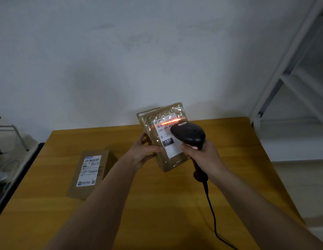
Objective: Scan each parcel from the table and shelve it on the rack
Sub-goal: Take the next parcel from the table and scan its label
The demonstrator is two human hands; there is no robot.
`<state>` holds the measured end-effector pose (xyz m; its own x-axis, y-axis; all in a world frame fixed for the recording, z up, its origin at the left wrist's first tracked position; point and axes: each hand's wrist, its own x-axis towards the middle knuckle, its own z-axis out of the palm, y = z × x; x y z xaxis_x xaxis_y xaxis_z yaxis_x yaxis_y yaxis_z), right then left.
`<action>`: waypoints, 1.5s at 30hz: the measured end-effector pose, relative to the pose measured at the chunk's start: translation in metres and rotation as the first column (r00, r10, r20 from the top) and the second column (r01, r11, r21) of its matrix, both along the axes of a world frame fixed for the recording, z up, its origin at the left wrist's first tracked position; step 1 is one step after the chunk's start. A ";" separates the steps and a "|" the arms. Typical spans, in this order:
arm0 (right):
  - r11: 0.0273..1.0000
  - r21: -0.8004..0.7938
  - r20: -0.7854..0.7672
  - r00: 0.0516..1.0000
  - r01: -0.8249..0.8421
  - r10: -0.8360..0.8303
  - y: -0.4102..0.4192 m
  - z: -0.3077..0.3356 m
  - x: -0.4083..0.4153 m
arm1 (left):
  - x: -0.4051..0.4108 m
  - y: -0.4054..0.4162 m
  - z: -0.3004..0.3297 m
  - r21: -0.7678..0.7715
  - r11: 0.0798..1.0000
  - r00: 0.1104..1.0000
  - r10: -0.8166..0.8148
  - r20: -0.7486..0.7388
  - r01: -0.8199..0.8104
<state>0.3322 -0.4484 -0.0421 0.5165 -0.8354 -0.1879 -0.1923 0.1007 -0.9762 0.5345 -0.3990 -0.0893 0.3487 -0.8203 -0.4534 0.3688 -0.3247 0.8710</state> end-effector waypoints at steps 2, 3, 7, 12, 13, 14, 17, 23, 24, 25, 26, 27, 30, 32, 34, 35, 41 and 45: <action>0.998 0.011 0.022 0.998 0.062 -0.063 0.001 0.002 -0.010 | -0.012 -0.002 0.001 -0.001 1.000 1.000 -0.012 0.012 0.012; 0.994 0.021 0.026 0.993 0.111 -0.112 0.002 0.002 -0.016 | -0.018 -0.003 0.000 0.002 1.000 0.999 -0.030 0.020 0.030; 0.948 0.094 0.068 0.949 0.302 -0.309 0.014 0.007 -0.043 | -0.048 -0.012 -0.006 0.024 0.989 0.988 -0.148 0.053 0.147; 0.834 0.077 0.066 0.832 0.547 -0.551 0.046 0.009 -0.087 | -0.096 -0.018 -0.014 0.044 0.923 0.922 -0.383 0.056 0.381; 0.807 0.073 0.070 0.804 0.586 -0.590 0.054 0.008 -0.097 | -0.106 -0.017 -0.015 0.047 0.904 0.903 -0.426 0.051 0.424; 0.780 0.075 0.075 0.776 0.622 -0.626 0.063 0.008 -0.107 | -0.115 -0.017 -0.016 0.048 0.884 0.883 -0.467 0.044 0.465; 0.695 0.083 0.082 0.691 0.714 -0.719 0.091 0.008 -0.136 | -0.149 -0.014 -0.017 0.049 0.828 0.828 -0.560 0.027 0.558; 0.520 0.086 0.082 0.514 0.850 -0.854 0.138 0.011 -0.205 | -0.240 0.000 -0.013 0.057 0.722 0.718 -0.691 0.083 0.689; 0.495 0.089 0.091 0.488 0.864 -0.868 0.144 0.011 -0.218 | -0.254 0.003 -0.012 0.058 0.707 0.700 -0.707 0.104 0.705; 0.476 0.090 0.101 0.468 0.875 -0.878 0.149 0.011 -0.232 | -0.269 0.006 -0.010 0.059 0.696 0.687 -0.716 0.121 0.716; 0.460 0.090 0.109 0.451 0.883 -0.886 0.154 0.011 -0.246 | -0.283 0.009 -0.009 0.057 0.689 0.679 -0.722 0.130 0.722; 0.446 0.089 0.115 0.436 0.891 -0.893 0.158 0.011 -0.260 | -0.298 0.011 -0.009 0.057 0.683 0.673 -0.728 0.132 0.728; 0.410 0.106 0.133 0.396 0.906 -0.909 0.169 0.011 -0.303 | -0.344 0.015 -0.005 0.077 0.647 0.631 -0.759 0.159 0.758; 0.399 0.120 0.145 0.381 0.909 -0.913 0.175 0.013 -0.335 | -0.378 0.019 -0.003 0.084 0.625 0.607 -0.777 0.167 0.776; 0.391 0.129 0.146 0.373 0.911 -0.916 0.180 0.015 -0.368 | -0.415 0.022 0.001 0.091 0.610 0.591 -0.788 0.172 0.787; 0.390 0.129 0.140 0.372 0.912 -0.918 0.182 0.015 -0.385 | -0.433 0.022 0.004 0.094 0.609 0.589 -0.789 0.176 0.788; 0.388 0.113 0.163 0.368 0.915 -0.915 0.185 0.028 -0.490 | -0.538 0.018 0.028 0.063 0.644 0.620 -0.756 0.211 0.763; 0.418 0.092 0.228 0.390 0.904 -0.892 0.181 0.044 -0.547 | -0.590 0.012 0.051 0.028 0.653 0.630 -0.740 0.236 0.756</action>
